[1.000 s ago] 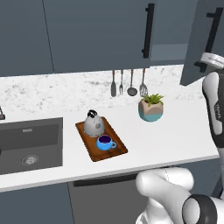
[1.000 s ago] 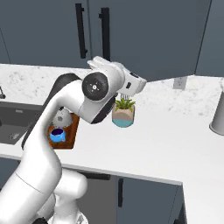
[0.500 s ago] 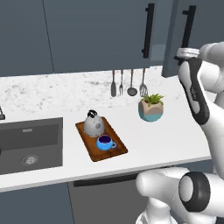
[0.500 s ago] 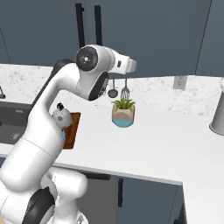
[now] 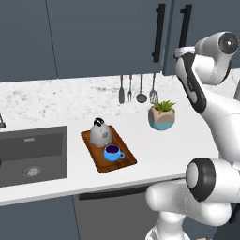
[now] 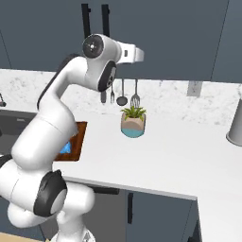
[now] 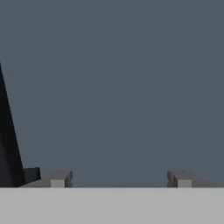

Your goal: Pick the kettle from the counter and place it on the tray. Then pick the mug from the cabinet and place it on the tray. Then close the cabinet doors.

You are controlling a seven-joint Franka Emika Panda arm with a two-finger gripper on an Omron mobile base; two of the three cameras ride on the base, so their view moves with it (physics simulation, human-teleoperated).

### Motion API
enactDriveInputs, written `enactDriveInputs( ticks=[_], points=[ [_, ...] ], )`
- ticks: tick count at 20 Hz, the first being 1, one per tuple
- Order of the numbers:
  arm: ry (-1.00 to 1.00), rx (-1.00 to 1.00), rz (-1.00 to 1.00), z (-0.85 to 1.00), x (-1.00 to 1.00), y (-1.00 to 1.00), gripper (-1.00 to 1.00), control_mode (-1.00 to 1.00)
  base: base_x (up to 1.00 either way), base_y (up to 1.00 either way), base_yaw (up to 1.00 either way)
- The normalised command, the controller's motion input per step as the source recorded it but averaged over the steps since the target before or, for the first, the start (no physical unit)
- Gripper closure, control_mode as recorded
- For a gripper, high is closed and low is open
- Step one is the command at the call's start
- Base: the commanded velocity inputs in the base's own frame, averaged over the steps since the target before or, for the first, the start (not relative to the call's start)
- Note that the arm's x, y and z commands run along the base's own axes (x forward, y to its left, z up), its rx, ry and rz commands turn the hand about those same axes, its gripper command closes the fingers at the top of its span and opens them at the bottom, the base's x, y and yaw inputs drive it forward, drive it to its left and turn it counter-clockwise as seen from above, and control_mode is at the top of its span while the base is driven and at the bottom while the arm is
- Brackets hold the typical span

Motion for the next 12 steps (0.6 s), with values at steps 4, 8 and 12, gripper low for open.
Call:
enactDriveInputs(
  ticks=[4,8,12],
  points=[
    [0.00,-0.24,0.00,-0.29,0.62,0.02,-1.00,-1.00,0.00,0.00,0.00],
    [0.01,-0.14,0.00,-0.34,0.75,0.05,-1.00,-1.00,0.00,0.00,0.00],
    [0.14,-0.11,-0.06,-0.15,0.61,0.01,-1.00,-1.00,0.00,0.00,0.00]
  ],
)
